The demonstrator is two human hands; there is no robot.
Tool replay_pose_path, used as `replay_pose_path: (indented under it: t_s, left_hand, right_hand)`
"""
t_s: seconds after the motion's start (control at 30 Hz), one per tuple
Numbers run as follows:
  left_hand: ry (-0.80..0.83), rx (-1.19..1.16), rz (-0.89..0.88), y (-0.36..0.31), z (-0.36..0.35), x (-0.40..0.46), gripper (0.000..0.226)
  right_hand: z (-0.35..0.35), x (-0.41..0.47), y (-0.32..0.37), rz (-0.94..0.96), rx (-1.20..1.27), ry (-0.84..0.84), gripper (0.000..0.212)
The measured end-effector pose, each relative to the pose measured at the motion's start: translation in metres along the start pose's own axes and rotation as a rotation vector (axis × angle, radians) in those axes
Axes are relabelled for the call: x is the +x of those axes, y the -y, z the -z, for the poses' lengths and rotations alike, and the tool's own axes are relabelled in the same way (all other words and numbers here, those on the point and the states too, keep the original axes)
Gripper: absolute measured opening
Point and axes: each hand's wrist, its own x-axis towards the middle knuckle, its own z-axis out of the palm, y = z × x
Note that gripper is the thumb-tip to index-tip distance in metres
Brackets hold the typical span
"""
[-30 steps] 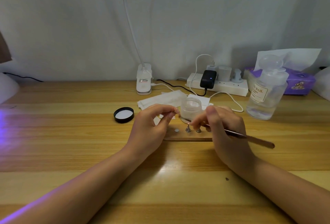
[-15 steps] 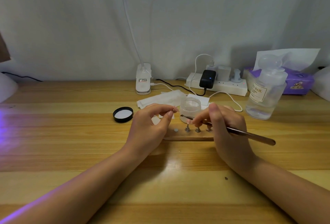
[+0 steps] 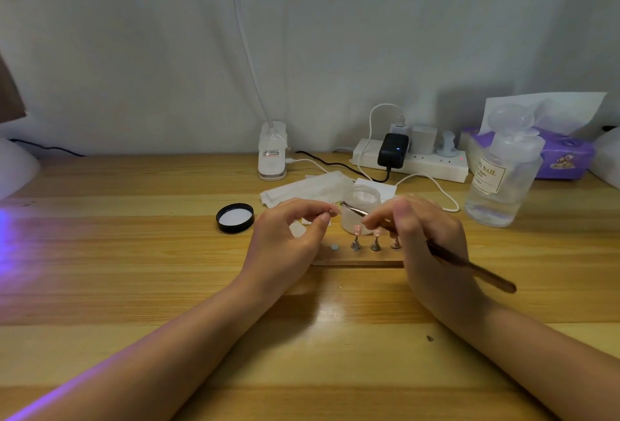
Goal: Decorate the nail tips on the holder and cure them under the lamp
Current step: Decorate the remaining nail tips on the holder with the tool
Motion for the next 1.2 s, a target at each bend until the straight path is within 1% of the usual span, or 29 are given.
replay_pose_path:
  t_s: [0.07, 0.13, 0.27, 0.33, 0.47, 0.53, 0.6, 0.7, 0.77, 0.83, 0.9, 1.0, 1.07, 1.2]
  left_hand:
    - [-0.006, 0.003, 0.002, 0.0007, 0.0, 0.0001, 0.026]
    - [-0.008, 0.0, 0.009, 0.0009, -0.0001, 0.0001, 0.024]
    - [0.0, 0.003, 0.002, 0.0001, -0.0001, -0.0004, 0.03]
    - [-0.005, 0.004, -0.003, 0.0004, 0.0, -0.0005, 0.031]
    - [-0.002, 0.017, -0.007, 0.001, -0.0001, -0.0001, 0.028]
    - [-0.002, 0.015, 0.004, 0.0009, -0.0004, -0.0001, 0.026]
    - [-0.005, 0.003, 0.019, 0.0008, -0.0003, -0.0002, 0.023]
    - [-0.009, -0.012, 0.02, 0.0004, 0.0004, -0.0003, 0.025]
    - [-0.011, -0.02, 0.02, -0.0004, 0.0006, -0.0005, 0.022]
    - [-0.02, -0.027, 0.011, -0.0011, 0.0008, -0.0008, 0.02]
    - [-0.02, -0.034, -0.004, -0.0012, 0.0012, -0.0006, 0.02]
    - [-0.032, -0.054, -0.008, -0.0001, 0.0013, -0.0002, 0.02]
    - [-0.036, -0.062, -0.003, 0.0007, 0.0017, 0.0001, 0.017]
    - [-0.032, -0.042, -0.021, 0.0013, 0.002, 0.0, 0.018]
  right_hand:
    - [-0.0022, 0.0005, 0.0, 0.059, -0.039, 0.045, 0.036]
    - [-0.003, -0.0001, -0.0011, 0.069, -0.047, 0.06, 0.037]
    - [0.0002, -0.0021, -0.0024, -0.054, 0.022, -0.018, 0.043]
    - [0.0011, -0.0021, -0.0016, -0.094, 0.053, -0.024, 0.041]
    - [-0.0016, 0.0005, 0.0014, 0.032, -0.021, 0.026, 0.037]
    - [-0.0027, 0.0, 0.0002, 0.051, -0.032, 0.054, 0.04]
    - [-0.0018, -0.001, -0.0009, 0.005, -0.009, 0.04, 0.039]
    - [-0.0004, -0.0015, -0.0013, -0.107, 0.064, -0.002, 0.044]
    - [0.0007, -0.0012, -0.0003, -0.154, 0.117, -0.028, 0.041]
    - [0.0013, -0.0004, 0.0013, -0.123, 0.09, -0.024, 0.036]
    - [0.0, 0.0001, 0.0036, -0.052, 0.049, 0.015, 0.032]
    - [-0.0015, -0.0005, 0.003, 0.018, 0.029, 0.058, 0.037]
    - [-0.0009, -0.0013, 0.0013, -0.017, 0.035, 0.039, 0.037]
    - [0.0008, -0.0007, -0.0015, -0.2, 0.155, -0.055, 0.039]
